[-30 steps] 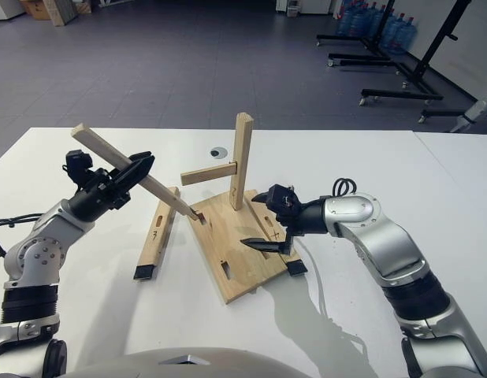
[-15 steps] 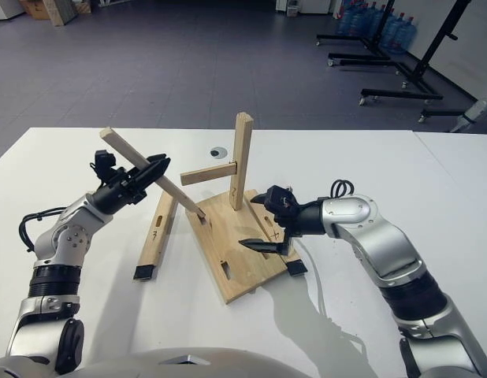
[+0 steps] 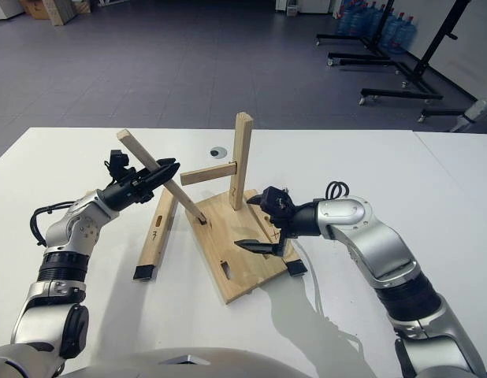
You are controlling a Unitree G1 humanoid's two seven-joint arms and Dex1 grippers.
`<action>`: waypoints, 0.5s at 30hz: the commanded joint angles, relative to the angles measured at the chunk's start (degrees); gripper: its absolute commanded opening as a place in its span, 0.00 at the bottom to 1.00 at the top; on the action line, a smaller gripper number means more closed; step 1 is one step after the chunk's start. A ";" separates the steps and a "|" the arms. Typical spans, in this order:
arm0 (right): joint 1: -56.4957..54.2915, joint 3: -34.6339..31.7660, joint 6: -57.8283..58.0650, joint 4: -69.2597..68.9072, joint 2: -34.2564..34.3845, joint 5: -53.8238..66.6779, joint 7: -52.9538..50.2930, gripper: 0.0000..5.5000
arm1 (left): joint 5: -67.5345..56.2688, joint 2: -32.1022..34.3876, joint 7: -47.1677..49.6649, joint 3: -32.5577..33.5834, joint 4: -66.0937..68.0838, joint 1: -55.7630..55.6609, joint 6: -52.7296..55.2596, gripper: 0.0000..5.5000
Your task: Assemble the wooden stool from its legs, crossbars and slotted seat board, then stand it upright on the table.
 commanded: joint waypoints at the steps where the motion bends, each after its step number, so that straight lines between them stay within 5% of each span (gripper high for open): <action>1: -0.13 0.18 0.45 -0.52 0.05 0.02 -0.25 0.98 | 1.08 1.05 -0.96 -0.37 -1.21 -0.64 0.09 0.37; 15: -0.30 0.41 0.64 -0.47 0.42 -0.11 -0.51 0.98 | 3.82 2.05 -3.56 -1.59 1.78 -1.95 -0.10 0.37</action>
